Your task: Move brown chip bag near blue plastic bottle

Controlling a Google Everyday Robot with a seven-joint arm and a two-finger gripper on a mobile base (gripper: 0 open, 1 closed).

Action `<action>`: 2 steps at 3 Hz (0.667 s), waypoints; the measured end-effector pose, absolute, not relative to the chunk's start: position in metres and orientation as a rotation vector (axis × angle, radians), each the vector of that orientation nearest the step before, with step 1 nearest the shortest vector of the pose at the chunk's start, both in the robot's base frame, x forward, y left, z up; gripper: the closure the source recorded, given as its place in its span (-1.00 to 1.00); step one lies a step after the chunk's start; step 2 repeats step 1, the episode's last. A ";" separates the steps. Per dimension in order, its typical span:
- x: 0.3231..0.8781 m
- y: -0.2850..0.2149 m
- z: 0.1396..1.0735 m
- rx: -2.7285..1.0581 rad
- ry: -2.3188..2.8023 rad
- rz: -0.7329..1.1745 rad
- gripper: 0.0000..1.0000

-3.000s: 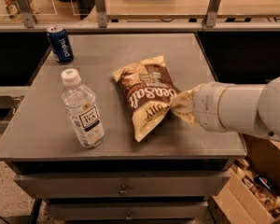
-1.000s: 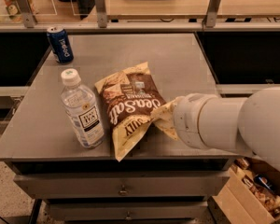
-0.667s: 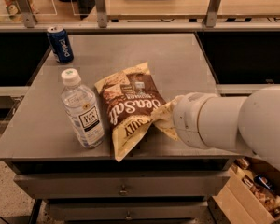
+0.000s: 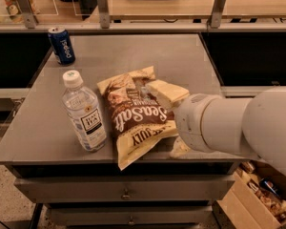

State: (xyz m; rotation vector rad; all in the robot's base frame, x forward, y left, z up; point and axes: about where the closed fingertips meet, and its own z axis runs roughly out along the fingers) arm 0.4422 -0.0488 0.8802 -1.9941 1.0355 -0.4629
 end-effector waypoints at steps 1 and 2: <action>0.442 -0.049 0.880 -1.994 1.035 -0.463 -1.00; 0.442 -0.049 0.880 -1.994 1.035 -0.463 -1.00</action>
Offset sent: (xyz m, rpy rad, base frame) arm 0.0000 0.0000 0.0000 0.0000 0.0000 0.0000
